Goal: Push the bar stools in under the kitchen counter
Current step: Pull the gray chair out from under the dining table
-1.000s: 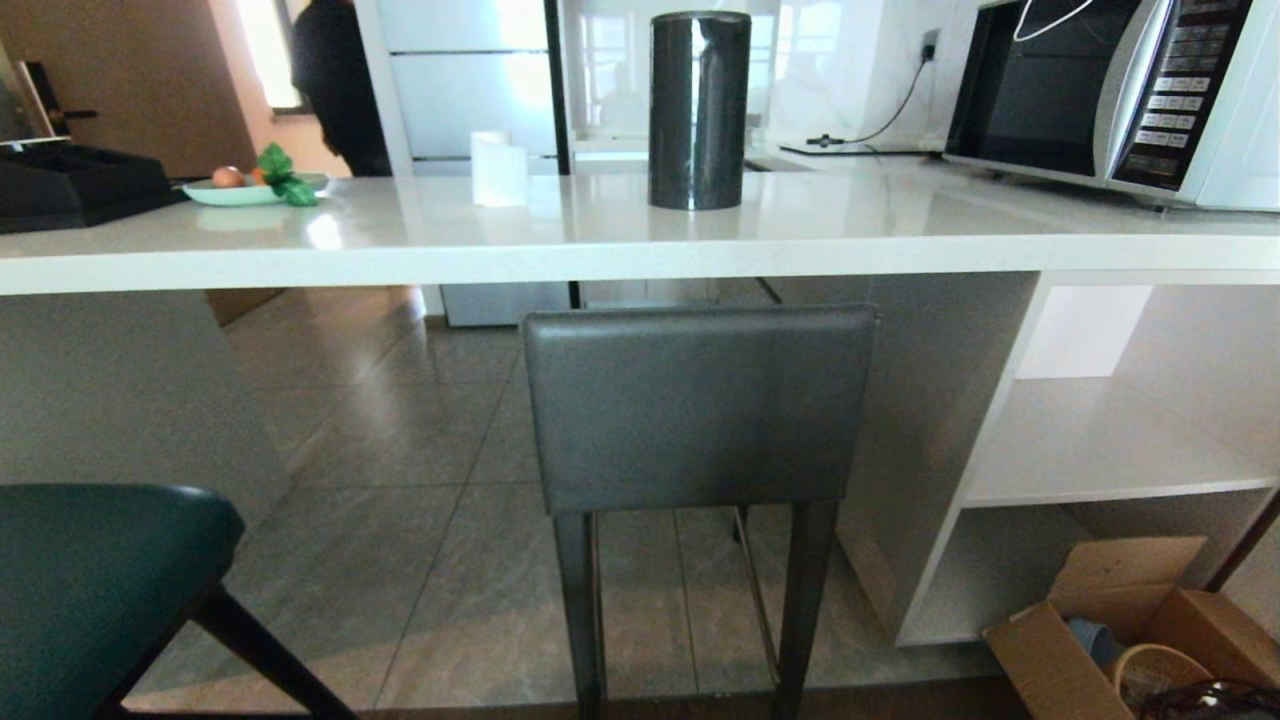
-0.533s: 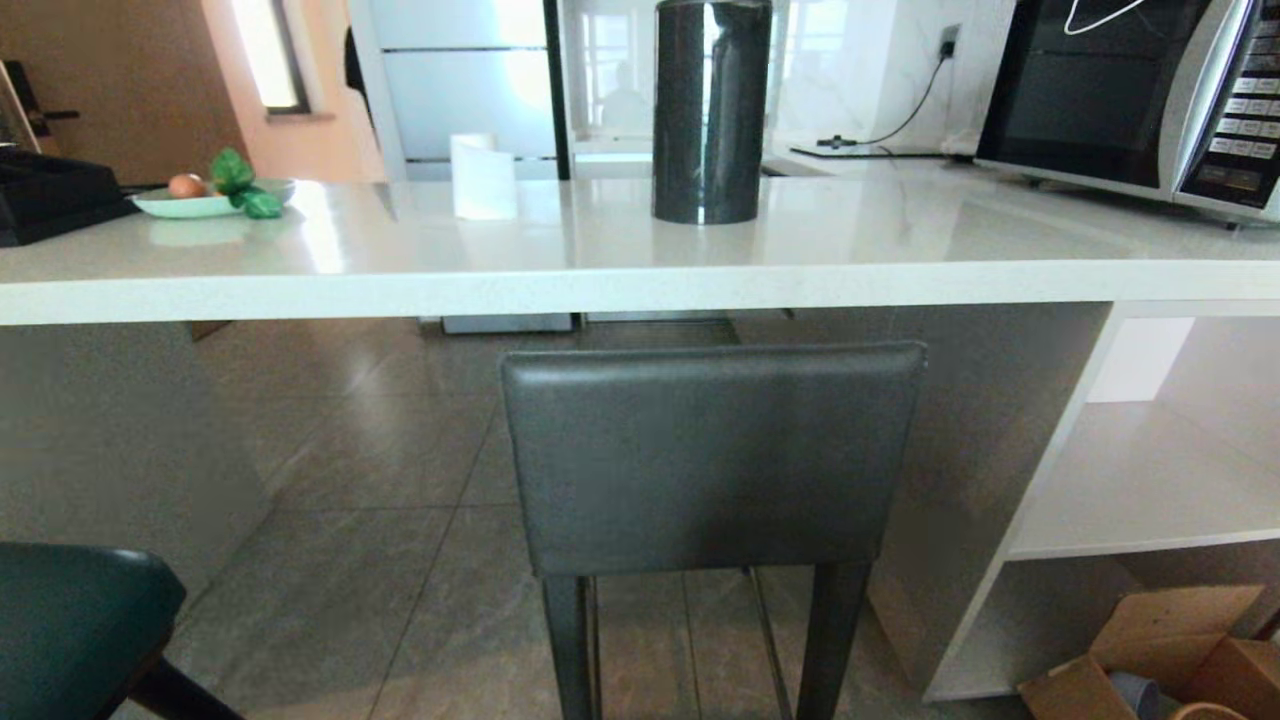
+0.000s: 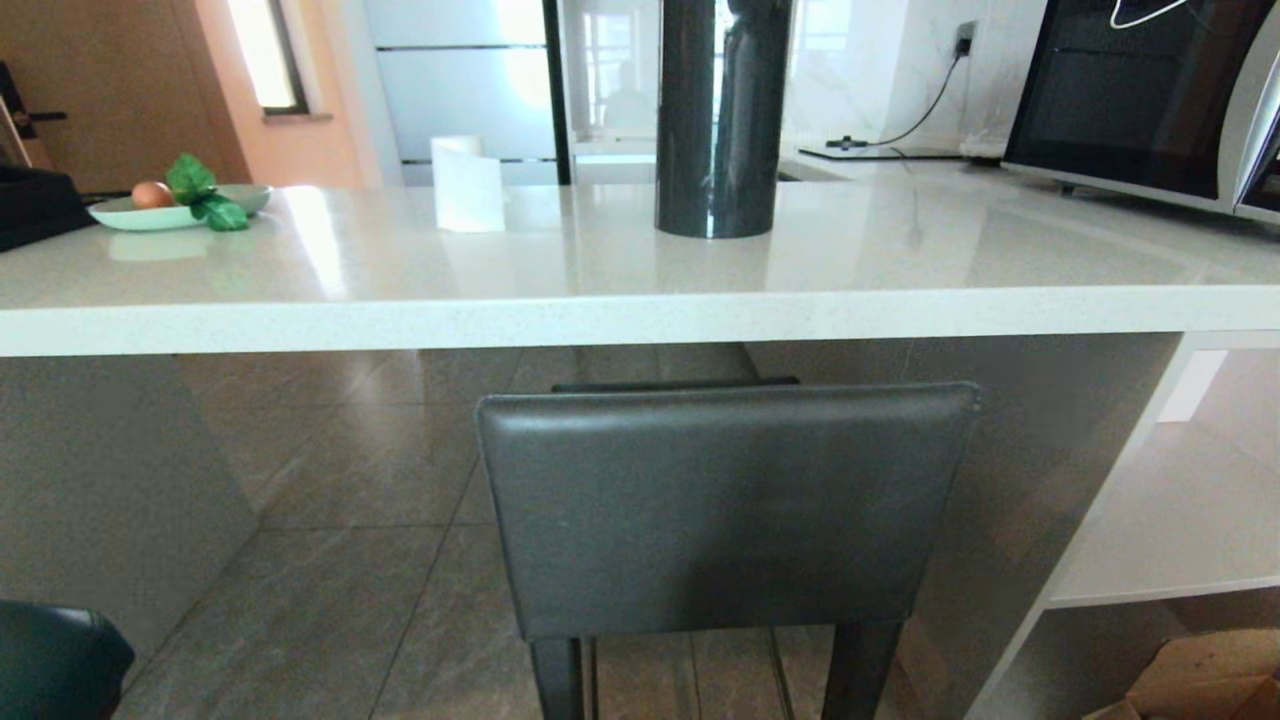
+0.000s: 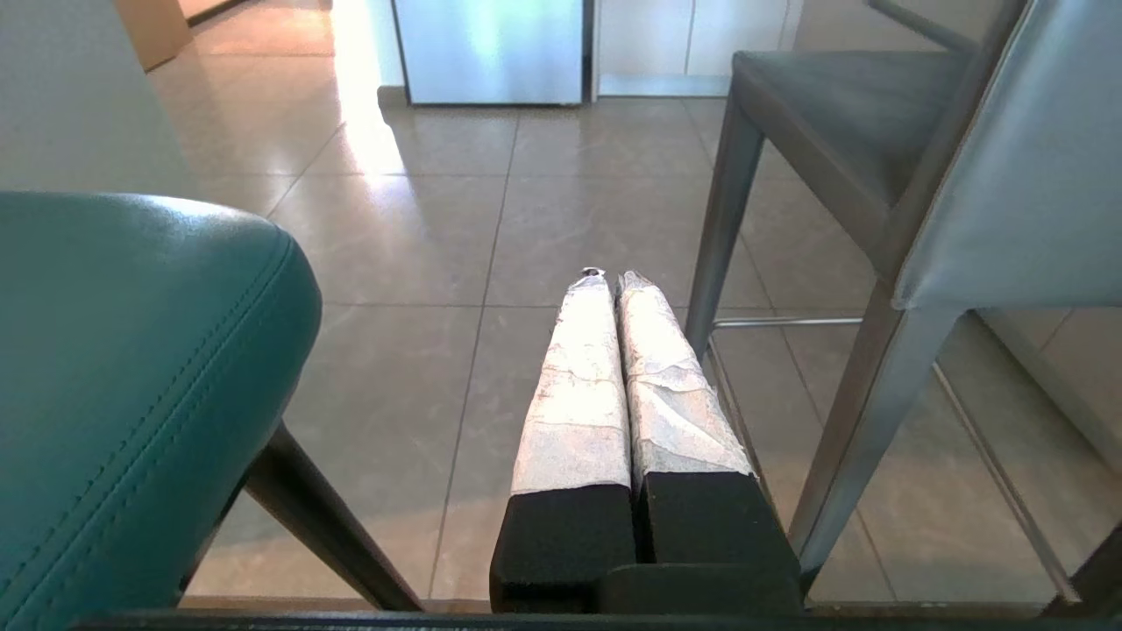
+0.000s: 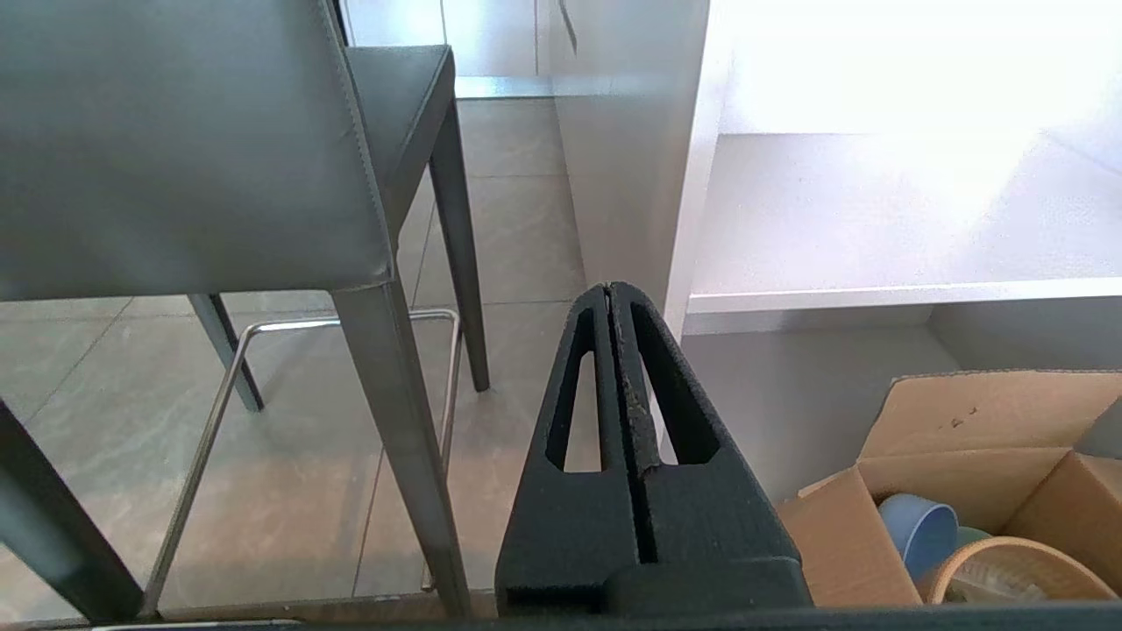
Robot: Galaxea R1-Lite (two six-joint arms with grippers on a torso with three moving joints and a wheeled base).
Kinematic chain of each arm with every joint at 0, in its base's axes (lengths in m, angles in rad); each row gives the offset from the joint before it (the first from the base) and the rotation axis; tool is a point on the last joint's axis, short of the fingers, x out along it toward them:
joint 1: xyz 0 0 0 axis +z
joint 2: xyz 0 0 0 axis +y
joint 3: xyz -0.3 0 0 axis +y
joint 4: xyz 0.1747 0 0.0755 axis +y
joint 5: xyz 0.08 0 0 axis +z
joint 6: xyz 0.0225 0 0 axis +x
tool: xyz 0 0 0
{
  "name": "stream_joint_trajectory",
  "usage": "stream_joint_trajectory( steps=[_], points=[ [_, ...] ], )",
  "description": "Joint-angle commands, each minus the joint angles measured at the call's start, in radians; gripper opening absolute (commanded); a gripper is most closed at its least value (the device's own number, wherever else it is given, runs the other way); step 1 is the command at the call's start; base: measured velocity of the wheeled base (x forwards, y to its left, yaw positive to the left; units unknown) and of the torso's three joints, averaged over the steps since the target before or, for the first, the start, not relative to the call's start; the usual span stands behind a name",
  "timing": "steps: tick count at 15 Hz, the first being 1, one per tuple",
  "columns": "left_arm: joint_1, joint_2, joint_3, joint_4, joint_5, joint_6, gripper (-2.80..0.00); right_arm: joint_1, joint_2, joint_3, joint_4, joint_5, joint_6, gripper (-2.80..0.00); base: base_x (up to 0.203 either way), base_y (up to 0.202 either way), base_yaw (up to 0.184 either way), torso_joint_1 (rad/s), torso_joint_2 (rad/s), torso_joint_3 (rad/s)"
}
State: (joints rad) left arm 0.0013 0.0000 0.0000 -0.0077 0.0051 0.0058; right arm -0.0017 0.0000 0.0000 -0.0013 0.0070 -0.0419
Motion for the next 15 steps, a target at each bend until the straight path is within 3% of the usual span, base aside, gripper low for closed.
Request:
stream_joint_trajectory(
  steps=[1, 3, 6, 9, 12, 15],
  points=[
    [-0.001, 0.002, 0.003, 0.000, 0.001, -0.001, -2.80, 0.000, 0.001, 0.005, -0.002, -0.002, 0.020, -2.80, 0.000, 0.000, 0.000, 0.000, 0.00, 0.000],
    [0.001, 0.000, 0.003, 0.000, -0.001, -0.001, -2.80, 0.000, 0.000, 0.005, -0.005, -0.007, 0.045, -2.80, 0.000, 0.000, 0.000, 0.000, 0.00, 0.000],
    [0.003, 0.003, -0.011, 0.003, -0.023, 0.060, -2.80, -0.001, 0.025, -0.063, 0.011, 0.011, 0.020, -2.80, 0.000, 0.000, 0.000, 0.000, 0.00, 0.000],
    [0.002, 0.157, -0.118, -0.008, -0.070, 0.033, -2.80, 0.012, 0.192, -0.153, 0.013, 0.045, 0.036, -2.80, 0.000, 0.000, 0.000, 0.000, 0.00, 0.000],
    [-0.001, 0.466, -0.185, -0.163, -0.102, 0.021, -2.80, 0.038, 0.427, -0.227, -0.085, 0.065, 0.056, -2.80, 0.000, 0.000, 0.000, 0.000, 0.00, 0.000],
    [-0.041, 0.838, -0.212, -0.440, -0.113, 0.016, -2.80, 0.046, 0.742, -0.267, -0.287, 0.072, 0.077, -2.80, 0.000, 0.000, 0.000, 0.000, 0.00, 0.000]
  ],
)
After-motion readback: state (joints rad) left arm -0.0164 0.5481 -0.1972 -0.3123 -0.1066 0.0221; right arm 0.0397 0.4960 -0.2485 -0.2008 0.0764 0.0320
